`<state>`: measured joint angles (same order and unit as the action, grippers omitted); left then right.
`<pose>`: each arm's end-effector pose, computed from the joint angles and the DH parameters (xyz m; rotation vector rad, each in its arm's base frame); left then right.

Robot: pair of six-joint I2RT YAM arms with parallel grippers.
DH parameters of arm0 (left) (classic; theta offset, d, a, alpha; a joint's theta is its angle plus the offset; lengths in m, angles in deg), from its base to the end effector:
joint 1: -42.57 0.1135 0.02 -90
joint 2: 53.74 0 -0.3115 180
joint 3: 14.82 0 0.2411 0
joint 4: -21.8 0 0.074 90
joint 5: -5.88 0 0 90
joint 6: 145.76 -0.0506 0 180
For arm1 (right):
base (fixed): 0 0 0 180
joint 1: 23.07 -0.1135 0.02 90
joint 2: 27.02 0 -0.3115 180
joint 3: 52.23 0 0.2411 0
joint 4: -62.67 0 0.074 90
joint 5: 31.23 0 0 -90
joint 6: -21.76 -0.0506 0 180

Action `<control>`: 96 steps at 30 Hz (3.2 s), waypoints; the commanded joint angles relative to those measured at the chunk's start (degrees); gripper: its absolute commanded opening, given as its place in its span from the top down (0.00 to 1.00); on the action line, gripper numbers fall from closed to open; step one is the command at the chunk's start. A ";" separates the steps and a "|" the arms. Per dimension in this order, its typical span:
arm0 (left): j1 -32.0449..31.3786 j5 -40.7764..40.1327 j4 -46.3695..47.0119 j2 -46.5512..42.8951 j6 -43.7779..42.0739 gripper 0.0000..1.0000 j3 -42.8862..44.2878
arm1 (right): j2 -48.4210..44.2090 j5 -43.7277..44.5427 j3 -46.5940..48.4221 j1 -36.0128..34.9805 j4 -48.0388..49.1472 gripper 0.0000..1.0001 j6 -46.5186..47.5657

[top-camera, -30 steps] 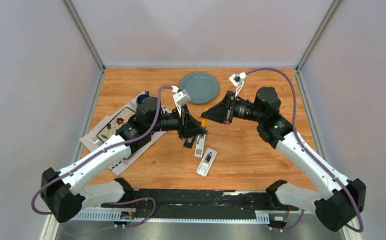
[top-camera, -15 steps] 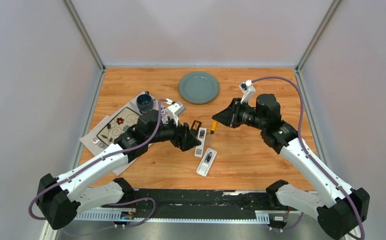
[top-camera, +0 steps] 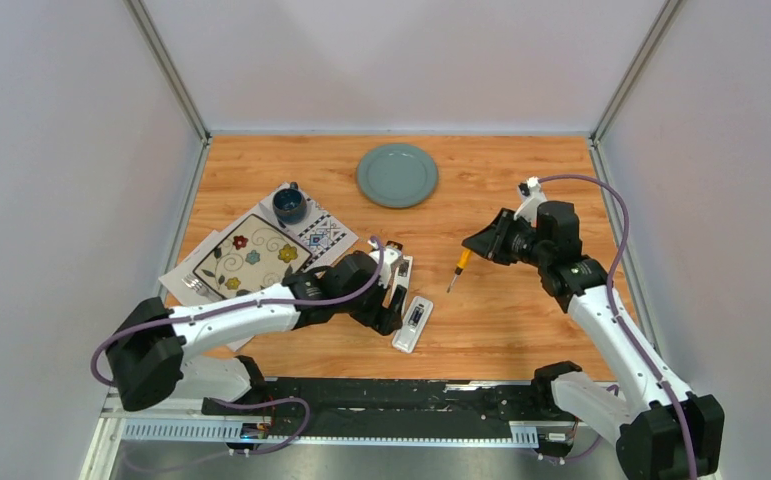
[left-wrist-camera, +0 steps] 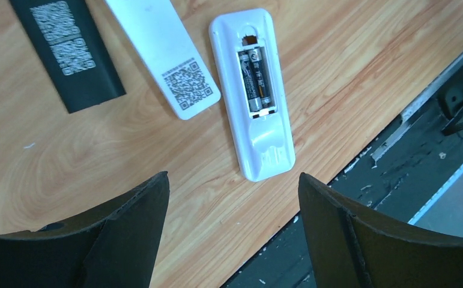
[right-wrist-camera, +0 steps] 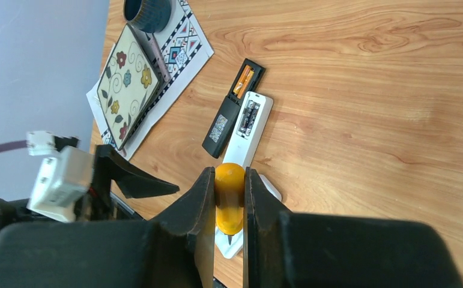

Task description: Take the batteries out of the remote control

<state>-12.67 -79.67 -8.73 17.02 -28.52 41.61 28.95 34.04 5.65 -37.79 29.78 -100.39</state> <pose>0.1331 -0.1987 0.2601 0.6422 2.4095 -0.7560 0.1779 0.0686 0.3179 0.0630 2.1996 0.9308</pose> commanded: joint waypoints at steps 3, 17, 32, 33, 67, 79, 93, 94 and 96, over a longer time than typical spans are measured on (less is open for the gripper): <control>-5.22 -6.19 -2.86 8.15 -0.44 0.14 8.42 | -1.74 -2.34 -0.31 0.92 0.81 1.00 0.67; -11.46 -12.09 -4.62 20.81 0.79 0.18 14.05 | -1.91 -2.60 -1.45 1.45 0.90 1.00 1.38; -14.28 -15.17 -9.45 28.11 3.34 0.27 16.08 | -1.47 -3.39 -2.33 1.80 1.87 1.00 1.55; -14.37 -15.43 -9.63 28.38 3.34 0.30 15.90 | -1.47 -3.39 -2.33 1.89 1.87 1.00 1.47; -14.45 -6.73 -4.80 29.44 -15.21 0.38 20.91 | -0.07 -7.44 -10.50 10.06 8.02 1.00 -0.82; -14.45 -6.56 -1.55 25.74 -13.45 0.26 14.67 | -0.07 -7.35 -9.89 9.98 6.62 1.00 0.67; -14.45 -4.71 2.67 25.92 -11.86 0.40 11.24 | -3.93 -3.93 -15.07 5.67 10.66 1.00 -0.12; -14.54 -4.71 2.93 25.92 -11.86 0.43 11.15 | -4.02 -3.40 -15.68 5.41 11.01 1.00 -0.12; -14.54 -4.71 3.11 25.74 -11.51 0.44 10.89 | -4.55 -2.96 -16.47 4.97 12.14 1.00 -0.03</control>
<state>-26.92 -86.64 -6.65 43.71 -41.65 53.91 26.17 28.86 -9.54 -31.87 36.99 -100.74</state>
